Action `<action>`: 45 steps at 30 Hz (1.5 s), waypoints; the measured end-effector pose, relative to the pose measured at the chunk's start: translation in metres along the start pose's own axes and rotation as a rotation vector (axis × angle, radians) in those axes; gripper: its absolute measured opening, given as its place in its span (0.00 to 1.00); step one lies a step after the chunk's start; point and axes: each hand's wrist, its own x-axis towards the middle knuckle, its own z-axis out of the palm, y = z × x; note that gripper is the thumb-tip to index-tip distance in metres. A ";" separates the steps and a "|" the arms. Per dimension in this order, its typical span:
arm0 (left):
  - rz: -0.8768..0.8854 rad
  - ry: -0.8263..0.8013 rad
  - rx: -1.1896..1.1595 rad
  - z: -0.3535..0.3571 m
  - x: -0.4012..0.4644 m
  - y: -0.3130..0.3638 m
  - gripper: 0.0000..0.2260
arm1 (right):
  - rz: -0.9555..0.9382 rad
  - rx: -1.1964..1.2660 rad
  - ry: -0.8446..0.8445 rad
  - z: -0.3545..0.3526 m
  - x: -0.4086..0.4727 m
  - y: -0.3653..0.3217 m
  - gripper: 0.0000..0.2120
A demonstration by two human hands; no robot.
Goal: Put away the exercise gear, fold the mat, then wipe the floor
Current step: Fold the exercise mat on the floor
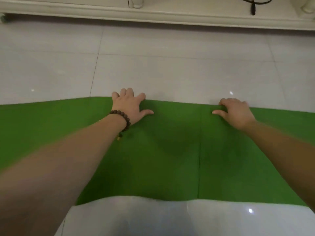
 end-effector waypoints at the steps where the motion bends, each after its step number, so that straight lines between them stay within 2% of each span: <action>1: -0.014 0.001 0.004 -0.008 0.010 -0.004 0.29 | 0.005 -0.027 0.031 -0.006 0.009 -0.003 0.21; 4: -0.075 -0.006 -0.070 -0.015 0.025 -0.005 0.30 | 0.078 -0.132 0.047 -0.014 0.028 -0.014 0.23; 7: -0.081 -0.096 -0.108 -0.004 0.012 0.015 0.39 | 0.150 -0.129 0.030 0.001 0.023 -0.041 0.25; 10: -0.009 -0.185 -0.118 0.021 -0.025 0.053 0.44 | 0.034 -0.099 0.038 0.027 0.002 -0.083 0.29; 13: 0.050 -0.283 -0.158 0.048 -0.066 0.092 0.46 | -0.142 -0.106 -0.087 0.060 -0.024 -0.115 0.29; 15: 0.059 -0.333 -0.159 0.063 -0.082 0.106 0.46 | -0.169 -0.100 -0.158 0.075 -0.034 -0.110 0.28; 18: 0.071 -0.351 -0.164 0.071 -0.082 0.107 0.46 | -0.075 -0.100 -0.167 0.079 -0.044 -0.069 0.28; 22: 0.125 -0.453 -0.204 0.062 -0.076 0.098 0.45 | 0.194 -0.079 -0.194 0.072 -0.065 -0.013 0.27; 24: 0.175 -0.476 -0.276 0.050 -0.077 0.085 0.43 | 0.254 -0.076 -0.227 0.067 -0.070 -0.009 0.26; 27: 0.238 -0.372 -0.249 0.029 -0.094 0.042 0.39 | 0.292 -0.027 -0.202 0.060 -0.068 -0.041 0.28; 30: 0.267 -0.242 -0.071 0.015 -0.128 -0.026 0.41 | 0.120 -0.006 -0.142 0.059 -0.061 -0.111 0.29; 32: 0.246 -0.237 -0.006 0.016 -0.156 -0.078 0.44 | -0.054 0.004 -0.134 0.060 -0.057 -0.175 0.31; 35: 0.188 -0.287 0.017 0.029 -0.206 -0.148 0.53 | -0.334 -0.013 -0.165 0.069 -0.064 -0.276 0.34; 38: 0.161 -0.433 0.059 0.054 -0.256 -0.184 0.57 | -0.551 -0.065 -0.200 0.081 -0.087 -0.352 0.42; 40: 0.105 -0.499 0.043 0.073 -0.280 -0.193 0.56 | -0.593 -0.086 -0.222 0.087 -0.101 -0.374 0.48; 42: -0.023 -0.462 -0.037 0.093 -0.290 -0.200 0.49 | -0.653 -0.140 -0.158 0.092 -0.108 -0.383 0.52; 45: -0.184 -0.379 -0.083 0.108 -0.286 -0.210 0.36 | -0.715 -0.273 -0.129 0.098 -0.112 -0.389 0.48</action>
